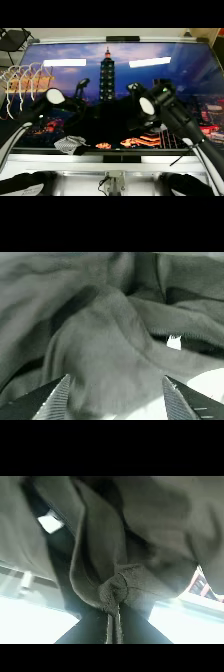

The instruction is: Fold the shirts.

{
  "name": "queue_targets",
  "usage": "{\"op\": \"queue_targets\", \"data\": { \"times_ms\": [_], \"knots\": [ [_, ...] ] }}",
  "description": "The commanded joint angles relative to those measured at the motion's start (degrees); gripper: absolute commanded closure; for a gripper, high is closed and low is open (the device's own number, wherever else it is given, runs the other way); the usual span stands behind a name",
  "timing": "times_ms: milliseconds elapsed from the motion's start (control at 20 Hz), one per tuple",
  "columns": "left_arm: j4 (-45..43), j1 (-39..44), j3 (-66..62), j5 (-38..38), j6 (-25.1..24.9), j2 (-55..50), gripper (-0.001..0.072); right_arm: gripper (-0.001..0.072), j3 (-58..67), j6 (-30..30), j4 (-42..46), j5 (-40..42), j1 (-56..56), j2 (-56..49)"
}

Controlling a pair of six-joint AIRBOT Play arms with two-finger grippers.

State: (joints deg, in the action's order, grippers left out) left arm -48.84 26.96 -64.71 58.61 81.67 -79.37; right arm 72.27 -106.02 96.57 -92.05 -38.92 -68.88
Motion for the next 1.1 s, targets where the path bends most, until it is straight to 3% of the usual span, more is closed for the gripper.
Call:
{"op": "queue_targets", "data": {
  "times_ms": [0, 400, 600, 750, 1050],
  "knots": [
    [2.75, 4.07, -4.81, -1.01, -1.86, -10.54, 0.0061, 0.065, -2.89, -1.4, 2.47, 0.76, -1.29, -0.04],
    [2.12, 6.62, -19.76, 2.64, -4.68, -26.77, 0.0065, 0.065, -2.89, -2.03, 2.56, 1.68, -1.29, -0.07],
    [1.33, 6.97, -19.74, 7.26, -4.48, -29.27, 0.0246, 0.065, -2.89, -2.27, 3.65, 2.05, -1.25, -0.07],
    [1.31, 6.73, -20.09, 12.35, -5.73, -29.35, 0.0648, 0.065, -2.89, -2.38, 4.7, 2.08, -1.25, -0.07],
    [1.27, 1.36, -22.53, 13.88, -6.64, -18.4, 0.0651, 0.0649, -2.89, -2.36, 6.54, 3.1, -1.25, -0.07]
  ]
}}
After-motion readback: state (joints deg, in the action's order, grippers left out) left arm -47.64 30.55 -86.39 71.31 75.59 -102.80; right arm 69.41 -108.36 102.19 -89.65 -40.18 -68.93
